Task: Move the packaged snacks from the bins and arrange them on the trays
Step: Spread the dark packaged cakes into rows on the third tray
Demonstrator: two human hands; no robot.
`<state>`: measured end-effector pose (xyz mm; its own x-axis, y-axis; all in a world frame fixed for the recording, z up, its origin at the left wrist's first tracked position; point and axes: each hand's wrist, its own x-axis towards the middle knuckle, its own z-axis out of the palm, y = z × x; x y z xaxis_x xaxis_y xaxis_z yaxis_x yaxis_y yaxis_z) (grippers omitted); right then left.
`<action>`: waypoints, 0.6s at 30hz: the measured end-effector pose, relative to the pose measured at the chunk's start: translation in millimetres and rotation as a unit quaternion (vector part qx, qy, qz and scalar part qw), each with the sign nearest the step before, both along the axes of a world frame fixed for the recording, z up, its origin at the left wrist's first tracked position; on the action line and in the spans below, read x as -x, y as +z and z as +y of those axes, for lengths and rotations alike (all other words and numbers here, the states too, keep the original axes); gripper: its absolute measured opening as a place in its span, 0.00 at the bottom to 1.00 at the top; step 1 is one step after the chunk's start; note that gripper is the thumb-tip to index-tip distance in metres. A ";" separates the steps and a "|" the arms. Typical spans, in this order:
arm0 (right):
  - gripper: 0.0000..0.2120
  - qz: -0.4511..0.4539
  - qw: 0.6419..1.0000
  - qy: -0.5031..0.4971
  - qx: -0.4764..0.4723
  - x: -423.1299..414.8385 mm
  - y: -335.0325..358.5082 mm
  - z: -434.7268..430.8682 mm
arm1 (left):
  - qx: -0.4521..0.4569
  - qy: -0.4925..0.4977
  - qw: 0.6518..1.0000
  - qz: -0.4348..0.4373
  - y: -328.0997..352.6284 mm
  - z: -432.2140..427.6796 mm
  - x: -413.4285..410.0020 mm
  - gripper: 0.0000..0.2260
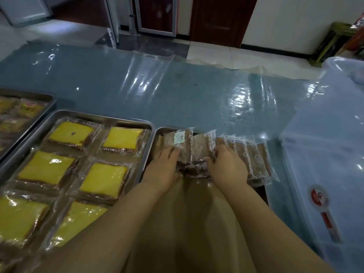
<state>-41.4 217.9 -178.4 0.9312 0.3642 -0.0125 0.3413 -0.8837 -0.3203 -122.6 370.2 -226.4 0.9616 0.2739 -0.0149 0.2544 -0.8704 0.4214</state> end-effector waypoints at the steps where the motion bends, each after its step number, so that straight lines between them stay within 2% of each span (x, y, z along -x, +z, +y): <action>1: 0.10 -0.001 1.000 -0.004 -0.005 0.1 -0.6 -0.3 | 0.001 0.005 1.000 -0.011 -0.3 -0.5 -2.0 0.30; 6: 0.04 0.011 0.999 -0.018 -0.040 2.5 1.2 -4.5 | 0.059 0.024 0.997 -0.037 8.8 -0.8 6.5 0.24; 10: 0.02 0.045 0.986 -0.060 -0.148 11.7 6.9 -10.0 | 0.113 0.019 0.986 -0.118 25.1 -3.0 37.5 0.17; 13: 0.03 0.040 0.965 -0.087 -0.245 26.3 11.5 -18.4 | 0.159 0.052 0.971 -0.169 34.5 -5.6 65.9 0.14; 18: 0.07 0.069 0.896 -0.108 -0.425 61.7 21.7 -42.8 | 0.339 0.143 0.914 -0.172 37.8 -5.4 109.6 0.12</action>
<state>-103.1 175.1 -156.7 0.9922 0.1081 0.0626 0.0962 -0.3415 -0.9350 -232.2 364.8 -188.5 0.8322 0.5542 0.0154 0.1809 -0.2977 0.9373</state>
